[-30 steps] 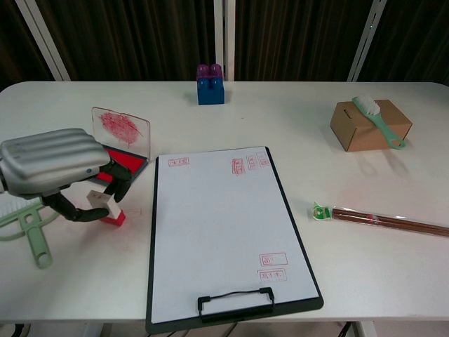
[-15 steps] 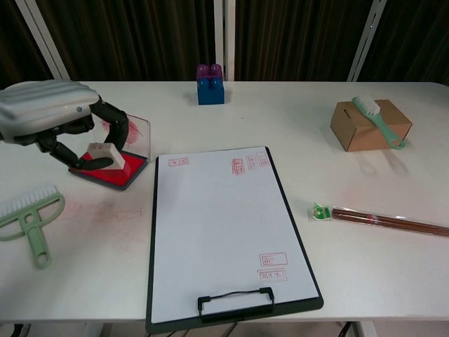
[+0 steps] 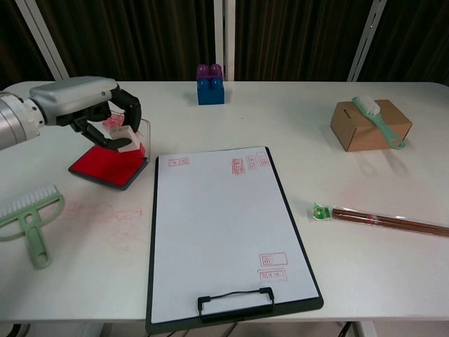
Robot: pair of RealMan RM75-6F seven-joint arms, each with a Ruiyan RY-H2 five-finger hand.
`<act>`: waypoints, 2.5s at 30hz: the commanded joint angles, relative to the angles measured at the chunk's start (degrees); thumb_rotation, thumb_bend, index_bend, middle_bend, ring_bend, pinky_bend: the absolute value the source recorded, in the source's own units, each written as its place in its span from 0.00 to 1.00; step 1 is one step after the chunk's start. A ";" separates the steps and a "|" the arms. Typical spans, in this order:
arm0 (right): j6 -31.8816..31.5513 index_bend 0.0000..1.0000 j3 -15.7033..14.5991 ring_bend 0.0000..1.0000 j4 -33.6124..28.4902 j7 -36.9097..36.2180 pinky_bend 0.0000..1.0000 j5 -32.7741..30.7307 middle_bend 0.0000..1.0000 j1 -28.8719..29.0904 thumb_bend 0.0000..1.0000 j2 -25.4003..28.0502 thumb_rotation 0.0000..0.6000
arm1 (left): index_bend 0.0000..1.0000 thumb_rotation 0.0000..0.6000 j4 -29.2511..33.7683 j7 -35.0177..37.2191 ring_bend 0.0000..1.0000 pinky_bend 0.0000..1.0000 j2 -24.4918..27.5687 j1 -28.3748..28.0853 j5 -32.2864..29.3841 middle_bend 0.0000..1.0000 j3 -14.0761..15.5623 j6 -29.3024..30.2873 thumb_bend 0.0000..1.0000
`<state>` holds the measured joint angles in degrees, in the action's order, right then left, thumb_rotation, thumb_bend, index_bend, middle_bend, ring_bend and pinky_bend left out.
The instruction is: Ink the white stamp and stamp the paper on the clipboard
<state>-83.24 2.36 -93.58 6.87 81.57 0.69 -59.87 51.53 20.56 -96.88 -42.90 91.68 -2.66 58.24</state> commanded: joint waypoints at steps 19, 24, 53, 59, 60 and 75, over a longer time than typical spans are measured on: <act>0.44 0.00 -0.07 0.00 0.28 0.25 0.00 -0.31 0.00 0.08 0.23 -0.42 1.00 | 0.63 1.00 -7.22 3.48 1.00 0.98 -2.57 -0.73 -0.62 0.63 2.83 -2.21 0.46; 0.53 0.00 -0.11 0.00 0.41 0.44 0.00 -0.42 0.00 0.07 0.23 -0.52 1.00 | 0.63 1.00 -8.28 4.04 1.00 0.98 -3.22 -0.86 -0.79 0.63 3.10 -2.68 0.46; 0.54 0.00 -0.15 0.00 1.08 -0.28 0.00 -0.58 0.00 -0.10 0.24 -0.70 1.00 | 0.65 1.00 -9.78 10.04 1.00 0.98 -3.46 -0.91 -2.37 0.66 2.17 -1.70 0.49; 1.01 0.00 -0.19 0.00 1.67 -1.13 0.00 -0.42 0.00 0.11 0.24 -0.89 1.00 | 0.66 1.00 -0.61 8.41 1.00 0.98 2.08 -0.57 -1.51 0.67 2.29 0.66 0.49; 1.15 0.00 -0.22 0.00 1.82 -1.30 0.00 -0.35 0.00 0.18 0.24 -0.98 1.00 | 0.66 1.00 0.93 7.53 1.00 0.98 2.87 -0.48 -1.31 0.67 2.50 0.82 0.49; 1.86 0.00 -0.72 0.00 4.50 -4.72 0.00 0.29 0.00 0.17 0.24 -1.63 1.00 | 0.66 1.00 14.22 -4.94 1.00 0.98 2.67 -2.45 -2.36 0.68 0.70 -1.49 0.49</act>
<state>-81.43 1.67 -89.14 2.21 81.88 0.88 -61.46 65.69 16.44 -93.31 -44.69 89.62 -1.48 57.51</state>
